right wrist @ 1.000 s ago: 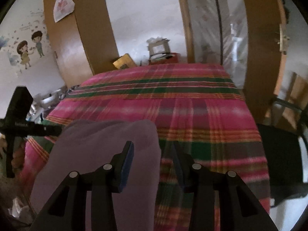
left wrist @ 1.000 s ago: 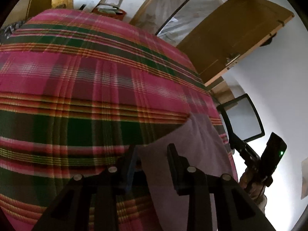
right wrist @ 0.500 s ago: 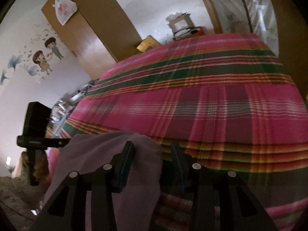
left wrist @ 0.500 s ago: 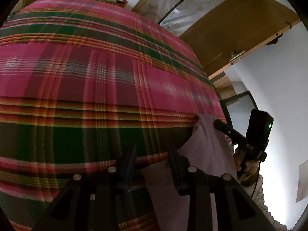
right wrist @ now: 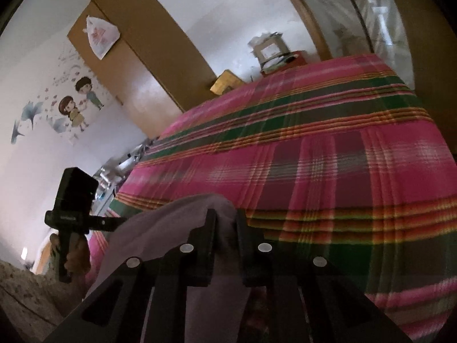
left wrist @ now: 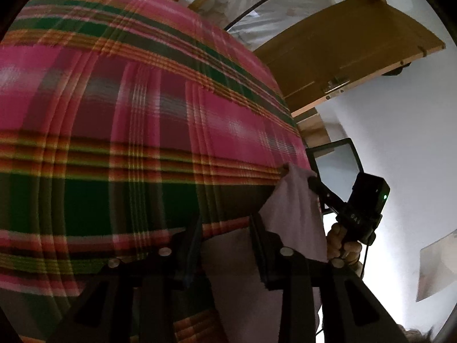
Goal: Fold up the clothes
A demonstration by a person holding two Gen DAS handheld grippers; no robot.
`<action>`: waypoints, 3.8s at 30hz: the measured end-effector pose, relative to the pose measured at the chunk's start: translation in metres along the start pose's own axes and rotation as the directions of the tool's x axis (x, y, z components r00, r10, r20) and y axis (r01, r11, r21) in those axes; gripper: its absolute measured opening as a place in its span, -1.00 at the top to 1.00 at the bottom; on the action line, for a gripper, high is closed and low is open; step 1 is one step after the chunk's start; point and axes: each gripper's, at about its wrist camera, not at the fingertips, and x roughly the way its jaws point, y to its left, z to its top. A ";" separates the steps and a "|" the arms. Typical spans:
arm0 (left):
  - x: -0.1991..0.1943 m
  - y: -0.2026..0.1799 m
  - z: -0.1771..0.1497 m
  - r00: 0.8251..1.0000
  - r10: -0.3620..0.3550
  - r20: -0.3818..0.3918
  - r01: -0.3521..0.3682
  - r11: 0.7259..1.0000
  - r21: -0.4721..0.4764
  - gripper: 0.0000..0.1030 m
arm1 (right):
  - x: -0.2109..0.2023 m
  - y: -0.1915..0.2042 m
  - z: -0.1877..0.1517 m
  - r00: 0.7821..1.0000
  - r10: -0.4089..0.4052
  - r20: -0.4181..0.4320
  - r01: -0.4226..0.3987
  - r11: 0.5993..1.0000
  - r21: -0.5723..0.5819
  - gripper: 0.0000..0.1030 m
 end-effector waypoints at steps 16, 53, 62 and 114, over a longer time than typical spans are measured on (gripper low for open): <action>-0.004 0.012 0.000 0.992 -0.115 0.044 0.119 0.988 -0.099 0.81 | -0.002 0.002 -0.002 0.998 -0.055 0.039 0.055 0.998 -0.008 0.75; -0.026 0.000 -0.050 0.994 -0.107 0.009 0.108 0.990 -0.096 0.09 | -0.055 0.014 -0.063 0.980 -0.198 -0.019 0.198 0.979 0.038 -0.11; -0.020 -0.004 -0.066 0.991 -0.133 -0.024 0.130 0.985 -0.110 0.08 | -0.058 0.001 -0.077 0.997 -0.068 -0.046 0.074 0.987 0.144 -0.30; -0.009 -0.002 -0.067 0.973 -0.230 -0.034 0.221 0.960 -0.174 0.41 | -0.041 0.029 -0.084 0.997 -0.019 -0.078 0.026 0.996 0.090 0.47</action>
